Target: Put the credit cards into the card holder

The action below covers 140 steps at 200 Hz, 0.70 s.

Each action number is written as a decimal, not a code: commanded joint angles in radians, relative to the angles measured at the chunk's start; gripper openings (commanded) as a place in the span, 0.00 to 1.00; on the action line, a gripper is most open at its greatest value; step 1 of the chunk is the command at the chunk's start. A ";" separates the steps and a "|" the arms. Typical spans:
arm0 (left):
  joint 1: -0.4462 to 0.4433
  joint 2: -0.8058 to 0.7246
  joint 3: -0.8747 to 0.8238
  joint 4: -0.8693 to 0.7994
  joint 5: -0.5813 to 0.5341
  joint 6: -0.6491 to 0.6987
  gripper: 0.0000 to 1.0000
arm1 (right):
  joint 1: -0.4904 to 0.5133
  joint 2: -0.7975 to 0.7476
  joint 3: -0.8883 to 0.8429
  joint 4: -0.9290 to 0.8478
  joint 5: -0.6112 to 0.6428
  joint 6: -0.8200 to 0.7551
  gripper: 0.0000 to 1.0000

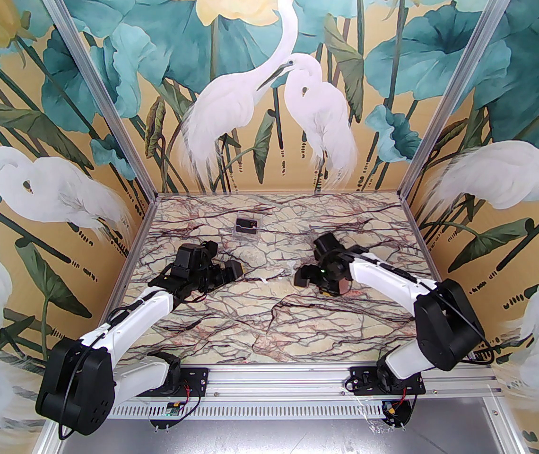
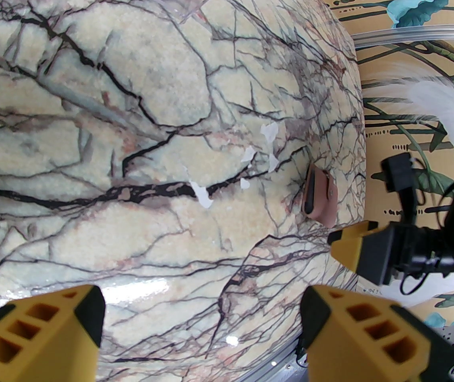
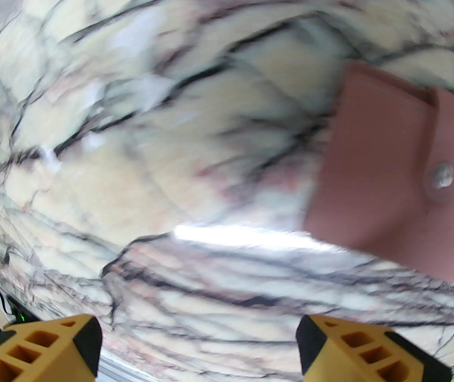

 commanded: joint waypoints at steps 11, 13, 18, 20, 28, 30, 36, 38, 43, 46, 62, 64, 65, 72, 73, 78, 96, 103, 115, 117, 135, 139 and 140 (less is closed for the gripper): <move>-0.007 -0.019 0.002 -0.031 0.022 -0.001 0.86 | -0.158 0.070 0.129 -0.091 0.084 -0.111 0.92; -0.008 -0.019 0.003 -0.032 0.024 0.000 0.86 | -0.166 0.079 0.136 -0.096 0.086 -0.118 0.92; -0.008 -0.019 0.003 -0.031 0.025 0.000 0.86 | -0.184 0.098 0.155 -0.104 0.094 -0.141 0.93; -0.007 -0.020 0.003 -0.031 0.026 -0.001 0.86 | -0.190 0.109 0.161 -0.105 0.092 -0.149 0.93; -0.009 -0.022 0.003 -0.034 0.026 0.001 0.86 | -0.214 0.149 0.188 -0.115 0.081 -0.180 0.93; -0.009 -0.022 0.002 -0.034 0.026 0.001 0.86 | -0.220 0.159 0.196 -0.116 0.078 -0.188 0.93; -0.009 -0.023 -0.001 -0.031 0.026 0.001 0.86 | -0.235 0.189 0.220 -0.132 0.072 -0.203 0.93; -0.009 -0.023 -0.002 -0.032 0.025 0.003 0.86 | -0.238 0.200 0.228 -0.136 0.069 -0.207 0.93; -0.010 -0.025 -0.004 -0.032 0.024 0.003 0.86 | -0.246 0.220 0.242 -0.138 0.060 -0.219 0.93; -0.011 -0.026 -0.006 -0.032 0.022 0.002 0.86 | -0.249 0.231 0.250 -0.137 0.053 -0.227 0.93; -0.014 -0.028 -0.017 -0.020 0.024 -0.008 0.86 | -0.276 0.301 0.284 -0.128 0.026 -0.246 0.94; -0.014 -0.028 -0.018 -0.018 0.025 -0.010 0.86 | -0.279 0.310 0.288 -0.128 0.022 -0.246 0.94; -0.013 -0.028 -0.019 -0.018 0.026 -0.010 0.86 | -0.282 0.314 0.290 -0.128 0.021 -0.246 0.94; -0.015 -0.027 -0.022 -0.016 0.030 -0.014 0.86 | -0.294 0.340 0.299 -0.127 0.010 -0.246 0.93; -0.016 -0.028 -0.022 -0.016 0.031 -0.014 0.86 | -0.295 0.344 0.300 -0.126 0.007 -0.246 0.93; -0.017 -0.030 -0.022 -0.015 0.032 -0.013 0.86 | -0.301 0.357 0.303 -0.121 0.001 -0.247 0.93; -0.024 -0.033 -0.025 -0.021 0.033 -0.007 0.86 | -0.310 0.380 0.296 -0.109 0.003 -0.244 0.93; -0.024 -0.034 -0.026 -0.023 0.033 -0.005 0.86 | -0.312 0.386 0.291 -0.109 -0.002 -0.246 0.93; -0.025 -0.036 -0.028 -0.024 0.033 -0.003 0.86 | -0.313 0.392 0.281 -0.111 -0.009 -0.246 0.93; -0.024 -0.036 -0.029 -0.024 0.033 -0.003 0.86 | -0.313 0.392 0.278 -0.110 -0.010 -0.247 0.93; -0.024 -0.039 -0.030 -0.019 0.037 -0.004 0.86 | -0.311 0.376 0.247 -0.112 -0.019 -0.237 0.92; -0.025 -0.040 -0.030 -0.020 0.037 -0.003 0.86 | -0.310 0.367 0.236 -0.111 -0.023 -0.236 0.92; -0.024 -0.040 -0.029 -0.020 0.037 -0.003 0.86 | -0.311 0.360 0.228 -0.110 -0.026 -0.234 0.92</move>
